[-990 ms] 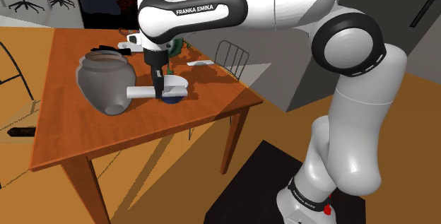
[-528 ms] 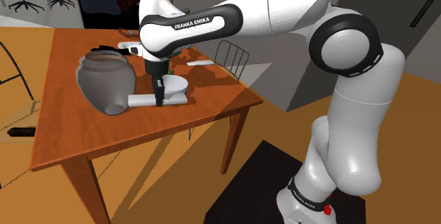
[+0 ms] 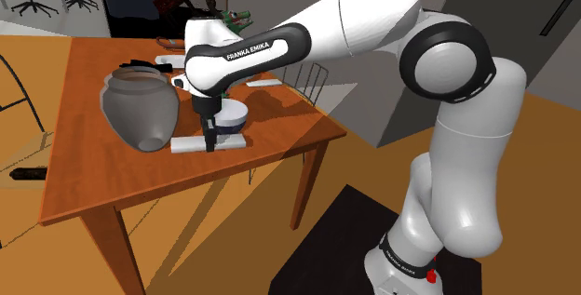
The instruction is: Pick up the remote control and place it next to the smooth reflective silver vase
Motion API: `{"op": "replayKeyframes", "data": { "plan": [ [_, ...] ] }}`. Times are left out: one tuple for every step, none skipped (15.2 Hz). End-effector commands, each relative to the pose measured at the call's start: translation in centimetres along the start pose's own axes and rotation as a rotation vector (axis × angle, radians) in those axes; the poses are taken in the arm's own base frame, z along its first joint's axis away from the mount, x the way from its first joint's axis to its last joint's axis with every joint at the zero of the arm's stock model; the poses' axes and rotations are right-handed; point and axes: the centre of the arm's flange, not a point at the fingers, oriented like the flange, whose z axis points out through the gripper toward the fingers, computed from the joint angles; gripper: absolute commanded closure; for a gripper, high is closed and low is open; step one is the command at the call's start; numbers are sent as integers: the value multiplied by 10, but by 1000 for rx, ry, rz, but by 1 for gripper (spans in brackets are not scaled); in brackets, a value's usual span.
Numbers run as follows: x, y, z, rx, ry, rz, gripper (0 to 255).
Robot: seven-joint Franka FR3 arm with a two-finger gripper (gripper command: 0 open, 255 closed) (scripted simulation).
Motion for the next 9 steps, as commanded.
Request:
{"op": "replayKeyframes", "data": {
  "plan": [
    [1, 1, 10, -1, 1, 0, 255],
    [1, 1, 15, -1, 1, 0, 255],
    [1, 1, 20, -1, 1, 0, 255],
    [1, 1, 25, -1, 1, 0, 255],
    [1, 1, 31, -1, 1, 0, 255],
    [1, 1, 36, -1, 1, 0, 255],
    [1, 1, 41, -1, 1, 0, 255],
    [1, 1, 47, -1, 1, 0, 255],
    [1, 1, 50, -1, 1, 0, 255]
  ]
}}
